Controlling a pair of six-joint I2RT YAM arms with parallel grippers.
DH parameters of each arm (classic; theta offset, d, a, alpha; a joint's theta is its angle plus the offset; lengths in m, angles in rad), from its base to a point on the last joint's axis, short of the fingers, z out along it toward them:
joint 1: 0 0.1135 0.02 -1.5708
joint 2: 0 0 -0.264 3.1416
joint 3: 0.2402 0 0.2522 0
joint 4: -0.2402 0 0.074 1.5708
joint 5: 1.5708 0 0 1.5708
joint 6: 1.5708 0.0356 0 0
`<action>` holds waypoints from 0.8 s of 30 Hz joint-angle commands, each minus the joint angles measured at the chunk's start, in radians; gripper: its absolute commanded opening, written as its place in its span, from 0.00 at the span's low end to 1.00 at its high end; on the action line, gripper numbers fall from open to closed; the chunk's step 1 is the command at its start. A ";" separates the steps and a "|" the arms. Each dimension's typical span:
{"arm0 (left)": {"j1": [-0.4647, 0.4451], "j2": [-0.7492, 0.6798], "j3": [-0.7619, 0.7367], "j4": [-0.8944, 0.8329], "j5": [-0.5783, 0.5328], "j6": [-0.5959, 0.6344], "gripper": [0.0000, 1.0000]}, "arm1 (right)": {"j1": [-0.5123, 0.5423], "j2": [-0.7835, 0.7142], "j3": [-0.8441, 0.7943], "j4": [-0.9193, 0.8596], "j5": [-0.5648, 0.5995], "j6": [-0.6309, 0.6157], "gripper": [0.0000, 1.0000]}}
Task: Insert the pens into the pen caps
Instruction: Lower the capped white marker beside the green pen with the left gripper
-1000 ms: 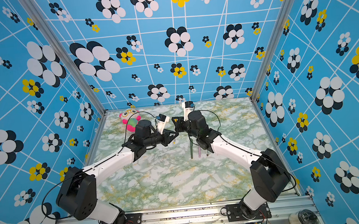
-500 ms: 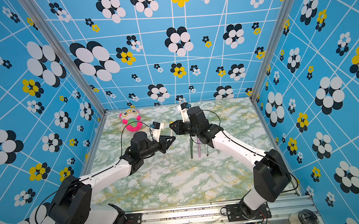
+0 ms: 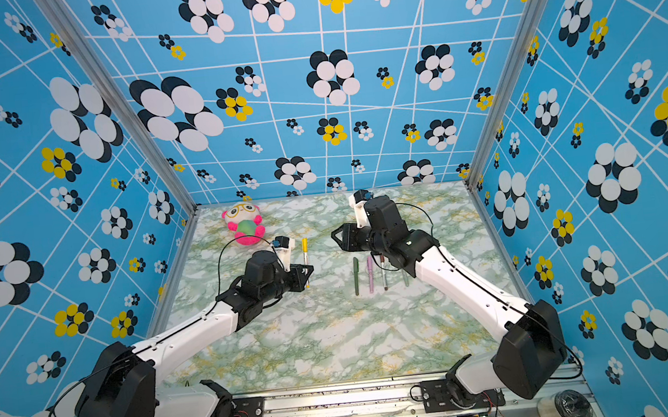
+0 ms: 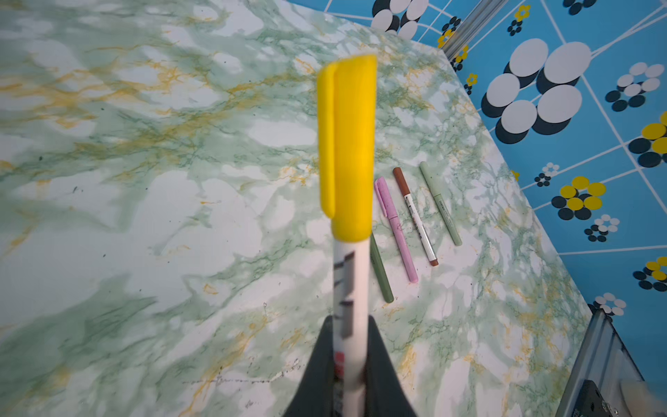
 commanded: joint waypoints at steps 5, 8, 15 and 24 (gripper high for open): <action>-0.109 0.153 0.164 -0.217 -0.136 -0.094 0.00 | -0.015 -0.015 -0.030 -0.088 0.087 -0.022 0.40; -0.152 0.234 0.227 -0.250 -0.163 -0.118 0.00 | -0.020 -0.028 -0.052 -0.085 0.101 -0.024 0.40; -0.213 0.407 0.403 -0.378 -0.262 -0.132 0.00 | -0.043 -0.088 -0.116 -0.074 0.120 -0.027 0.40; -0.241 0.552 0.550 -0.489 -0.337 -0.133 0.00 | -0.072 -0.135 -0.189 -0.040 0.113 -0.015 0.40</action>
